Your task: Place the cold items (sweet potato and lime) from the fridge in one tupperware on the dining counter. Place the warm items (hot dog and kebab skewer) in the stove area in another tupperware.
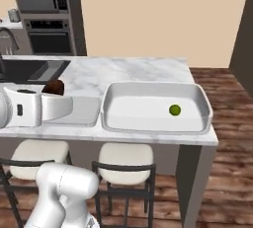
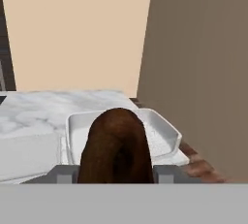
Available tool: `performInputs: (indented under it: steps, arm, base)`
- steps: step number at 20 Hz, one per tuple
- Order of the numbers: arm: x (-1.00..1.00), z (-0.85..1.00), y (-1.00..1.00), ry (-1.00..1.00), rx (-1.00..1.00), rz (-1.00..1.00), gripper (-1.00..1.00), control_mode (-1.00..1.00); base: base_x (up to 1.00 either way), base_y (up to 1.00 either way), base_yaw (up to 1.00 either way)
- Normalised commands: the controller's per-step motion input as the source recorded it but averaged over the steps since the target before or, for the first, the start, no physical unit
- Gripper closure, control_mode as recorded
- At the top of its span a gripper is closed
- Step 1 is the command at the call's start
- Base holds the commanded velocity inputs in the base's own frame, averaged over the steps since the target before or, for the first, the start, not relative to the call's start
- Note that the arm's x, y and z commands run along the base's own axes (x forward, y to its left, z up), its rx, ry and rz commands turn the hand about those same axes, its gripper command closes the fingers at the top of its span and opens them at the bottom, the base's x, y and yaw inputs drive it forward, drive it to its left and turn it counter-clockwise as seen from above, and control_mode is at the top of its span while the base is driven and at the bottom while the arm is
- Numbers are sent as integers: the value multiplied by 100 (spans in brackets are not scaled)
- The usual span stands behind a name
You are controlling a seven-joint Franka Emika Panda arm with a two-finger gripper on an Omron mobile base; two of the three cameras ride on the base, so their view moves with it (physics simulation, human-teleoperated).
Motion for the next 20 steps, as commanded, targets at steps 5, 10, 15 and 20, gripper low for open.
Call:
performInputs:
  steps: [5, 10, 15, 20]
  arm:
    - [0, 0, 0, 0, 0, 0, 100, 100]
    - [80, -35, -30, 78, -3, 19, 100, -100]
    - [100, -73, -21, 100, -23, 15, 100, -100]
    - [94, -71, -27, 78, -4, 20, 100, -100]
  base:
    - [99, -42, 54]
    - [20, -8, 7]
    - [0, 0, 0]
    - [0, 0, 0]
